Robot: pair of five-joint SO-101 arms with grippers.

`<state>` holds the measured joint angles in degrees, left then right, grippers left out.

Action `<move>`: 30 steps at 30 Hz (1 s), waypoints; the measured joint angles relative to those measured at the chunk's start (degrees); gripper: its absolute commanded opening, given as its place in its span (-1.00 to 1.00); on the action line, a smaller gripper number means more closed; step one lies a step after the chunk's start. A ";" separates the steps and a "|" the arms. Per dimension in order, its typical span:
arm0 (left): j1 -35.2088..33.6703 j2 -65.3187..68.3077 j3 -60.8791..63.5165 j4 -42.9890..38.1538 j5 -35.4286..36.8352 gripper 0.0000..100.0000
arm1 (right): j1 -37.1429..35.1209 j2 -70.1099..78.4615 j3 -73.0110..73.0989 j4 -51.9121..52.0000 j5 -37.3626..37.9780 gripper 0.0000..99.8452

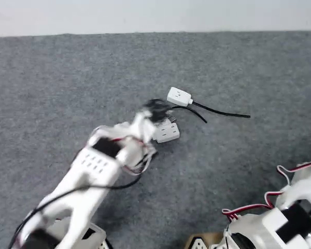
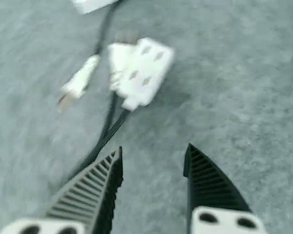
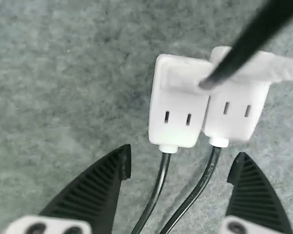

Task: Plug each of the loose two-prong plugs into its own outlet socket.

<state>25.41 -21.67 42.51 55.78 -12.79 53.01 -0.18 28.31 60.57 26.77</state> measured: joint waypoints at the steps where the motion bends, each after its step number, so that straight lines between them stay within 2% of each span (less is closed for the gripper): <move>1: 1.14 3.52 -2.46 0.00 -1.58 -0.61 | 0.26 0.00 0.44 -0.62 0.00 -0.41; 6: 4.22 17.76 -10.81 -2.11 -9.85 -0.61 | 1.41 0.00 2.37 -4.40 -0.09 -0.41; 9: 4.40 23.91 -14.59 -3.78 -15.74 -0.61 | 1.58 0.00 3.43 -7.03 -0.09 -0.41; 13: 2.20 30.24 -21.45 -3.96 -19.43 -0.61 | 1.58 0.00 4.92 -10.46 -0.09 -0.41; 19: 0.18 37.54 -29.01 -3.87 -23.91 -0.61 | 1.41 0.00 8.53 -16.70 -1.49 -0.41; 26: 0.26 45.80 -34.55 -3.52 -24.35 -0.61 | 0.88 0.00 9.14 -17.41 -1.67 -0.41; 30: 0.26 48.44 -39.82 2.64 -24.35 -0.62 | 0.79 0.00 9.14 -17.41 -1.67 -0.41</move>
<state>25.67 26.77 2.68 58.42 -37.14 53.80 -0.18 37.45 43.16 25.10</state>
